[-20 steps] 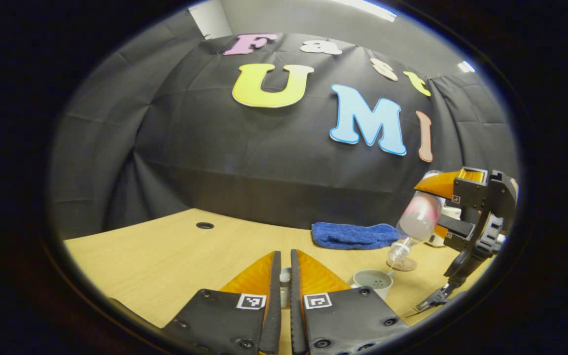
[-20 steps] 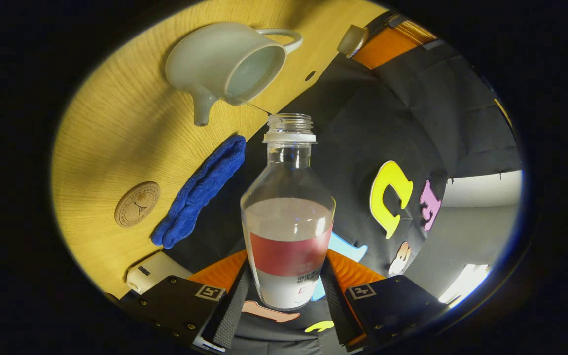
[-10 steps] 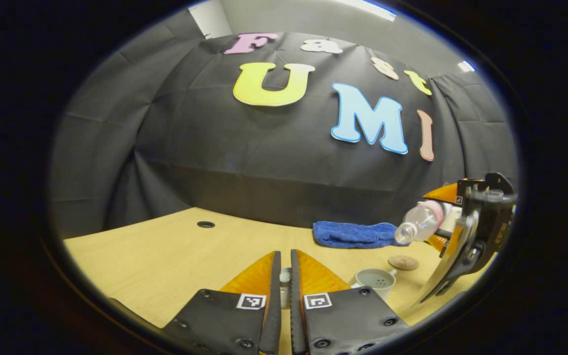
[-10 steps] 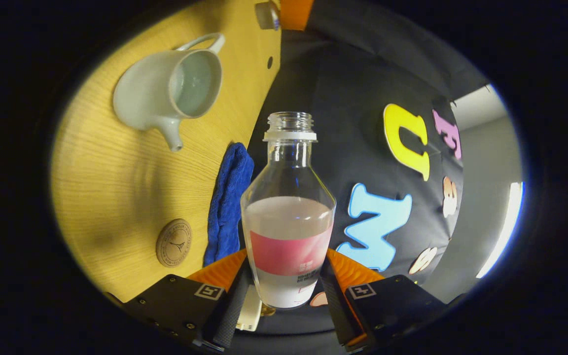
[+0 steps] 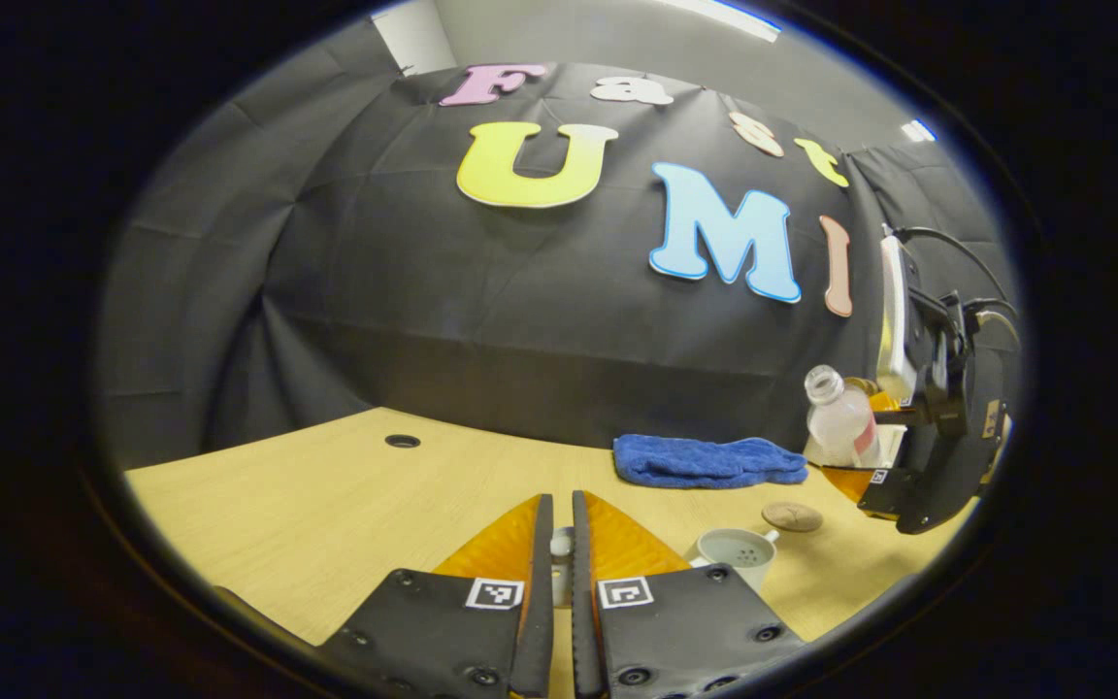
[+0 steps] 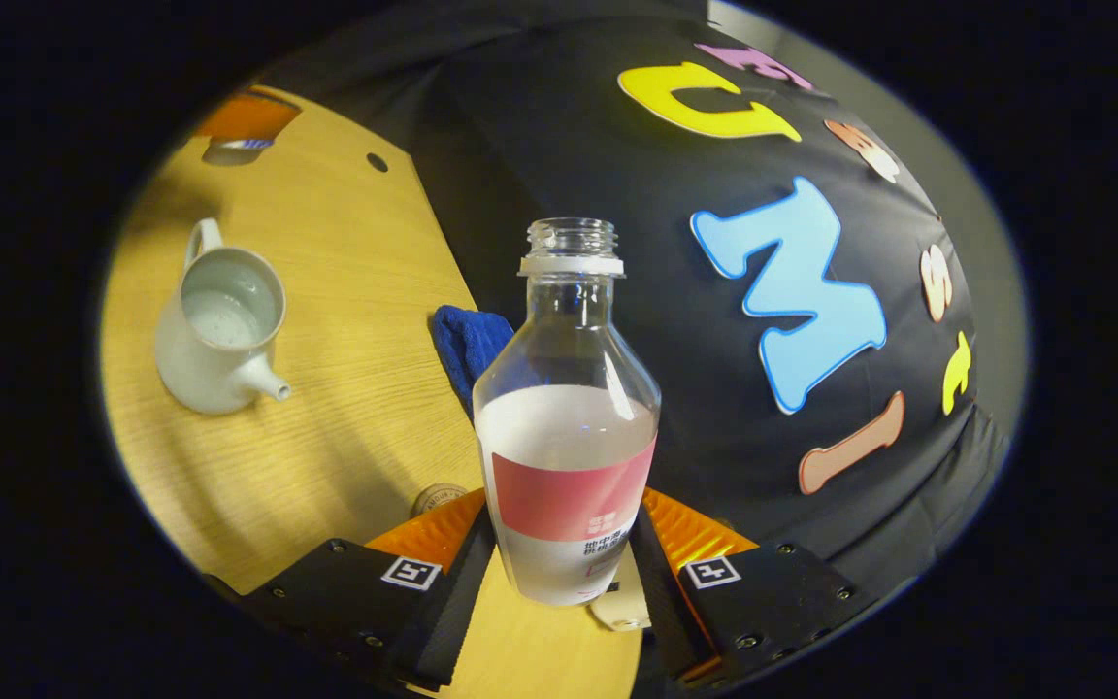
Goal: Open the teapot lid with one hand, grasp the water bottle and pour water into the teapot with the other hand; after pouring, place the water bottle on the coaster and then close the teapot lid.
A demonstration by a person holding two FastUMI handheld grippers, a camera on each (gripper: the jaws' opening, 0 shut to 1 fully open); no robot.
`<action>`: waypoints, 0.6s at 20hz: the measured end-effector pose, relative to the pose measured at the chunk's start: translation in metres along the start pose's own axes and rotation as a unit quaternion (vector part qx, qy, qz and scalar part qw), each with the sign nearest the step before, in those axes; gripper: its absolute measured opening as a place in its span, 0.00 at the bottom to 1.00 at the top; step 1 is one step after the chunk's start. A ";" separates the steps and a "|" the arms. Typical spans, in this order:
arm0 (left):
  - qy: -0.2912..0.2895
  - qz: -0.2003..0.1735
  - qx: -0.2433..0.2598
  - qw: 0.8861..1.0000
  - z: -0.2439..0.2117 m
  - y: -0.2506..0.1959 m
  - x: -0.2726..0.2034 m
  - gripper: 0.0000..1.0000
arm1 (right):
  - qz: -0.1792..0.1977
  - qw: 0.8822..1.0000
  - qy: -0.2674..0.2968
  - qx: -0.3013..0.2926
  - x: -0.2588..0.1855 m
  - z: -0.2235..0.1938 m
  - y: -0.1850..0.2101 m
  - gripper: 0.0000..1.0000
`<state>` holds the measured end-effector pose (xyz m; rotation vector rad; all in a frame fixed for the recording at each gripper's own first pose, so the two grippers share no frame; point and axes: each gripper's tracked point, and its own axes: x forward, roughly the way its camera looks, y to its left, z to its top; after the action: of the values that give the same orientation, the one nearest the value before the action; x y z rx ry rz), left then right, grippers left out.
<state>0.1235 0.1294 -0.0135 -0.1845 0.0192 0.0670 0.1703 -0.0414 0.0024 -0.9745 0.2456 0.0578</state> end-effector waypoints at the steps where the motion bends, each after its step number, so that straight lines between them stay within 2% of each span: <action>1: 0.000 0.000 0.000 1.000 0.001 0.000 0.000 0.14 | 0.009 0.999 0.000 0.034 0.002 -0.001 0.004 0.77; 4: 0.002 -0.004 -0.002 1.000 -0.001 -0.003 -0.001 0.14 | 0.033 0.988 0.002 0.149 0.009 -0.007 0.009 0.76; 6: 0.002 -0.005 -0.003 1.000 0.000 -0.004 -0.001 0.14 | 0.051 0.970 0.003 0.237 0.017 -0.008 0.008 0.76; 8: 0.001 -0.006 -0.004 1.000 0.001 -0.004 -0.001 0.14 | 0.053 0.948 0.010 0.312 0.026 -0.016 0.006 0.76; 10: 0.002 -0.007 -0.004 1.000 0.000 -0.004 -0.001 0.14 | 0.047 0.927 0.005 0.372 0.035 -0.017 -0.001 0.76; 12: 0.003 -0.009 -0.004 1.000 -0.001 -0.006 -0.001 0.14 | 0.050 0.912 0.006 0.408 0.041 -0.018 -0.001 0.76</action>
<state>0.1231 0.1235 -0.0130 -0.1935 0.0238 0.0487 0.2069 -0.0595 -0.0165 -0.1258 0.2965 0.0367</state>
